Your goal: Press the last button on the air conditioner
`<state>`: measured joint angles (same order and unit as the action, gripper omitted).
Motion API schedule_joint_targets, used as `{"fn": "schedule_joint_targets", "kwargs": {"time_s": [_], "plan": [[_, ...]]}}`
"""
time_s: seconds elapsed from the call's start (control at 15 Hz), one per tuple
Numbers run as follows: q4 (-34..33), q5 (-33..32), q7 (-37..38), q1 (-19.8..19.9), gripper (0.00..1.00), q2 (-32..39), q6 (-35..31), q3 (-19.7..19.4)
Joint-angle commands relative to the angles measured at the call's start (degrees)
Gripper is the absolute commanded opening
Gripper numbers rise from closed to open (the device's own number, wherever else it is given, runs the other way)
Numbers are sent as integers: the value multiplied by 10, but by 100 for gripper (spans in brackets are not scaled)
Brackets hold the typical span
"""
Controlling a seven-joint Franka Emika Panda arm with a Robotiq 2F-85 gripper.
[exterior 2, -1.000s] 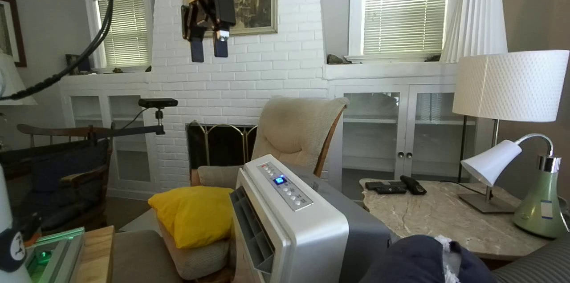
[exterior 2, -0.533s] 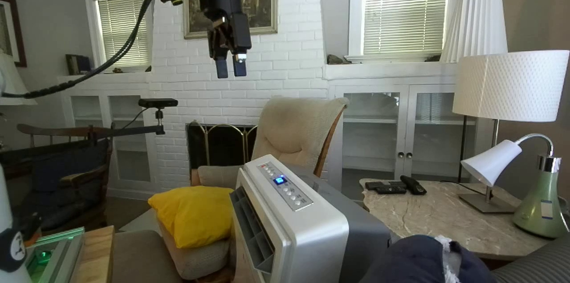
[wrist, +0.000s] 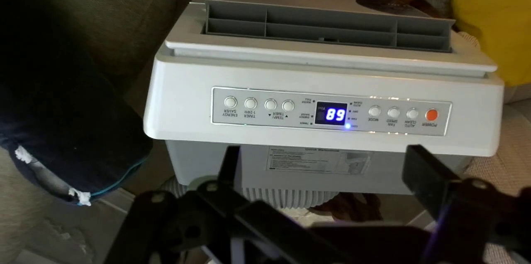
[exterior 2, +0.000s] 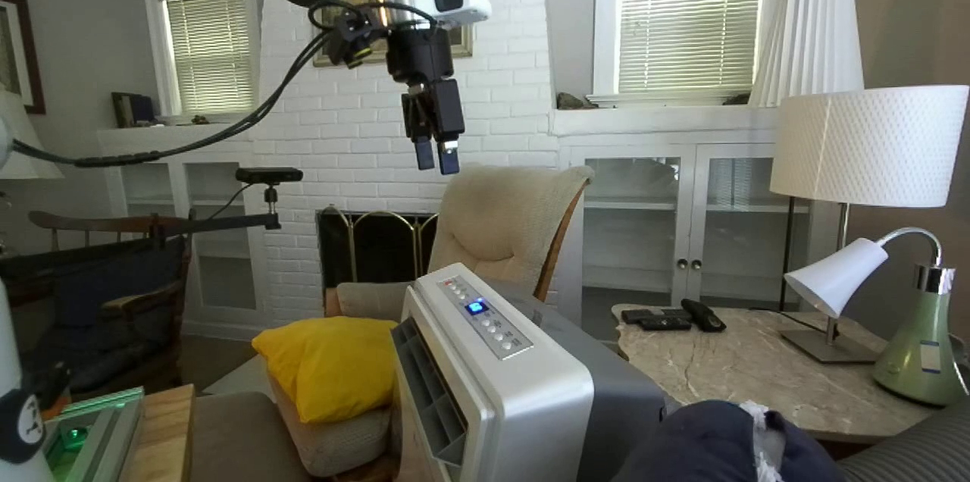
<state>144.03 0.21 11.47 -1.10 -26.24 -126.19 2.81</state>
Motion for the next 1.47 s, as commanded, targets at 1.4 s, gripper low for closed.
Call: {"fn": "schedule_joint_targets", "kwargs": {"time_s": [1.4], "plan": [[-46,0,87,35,100,211,-148,-27]]}}
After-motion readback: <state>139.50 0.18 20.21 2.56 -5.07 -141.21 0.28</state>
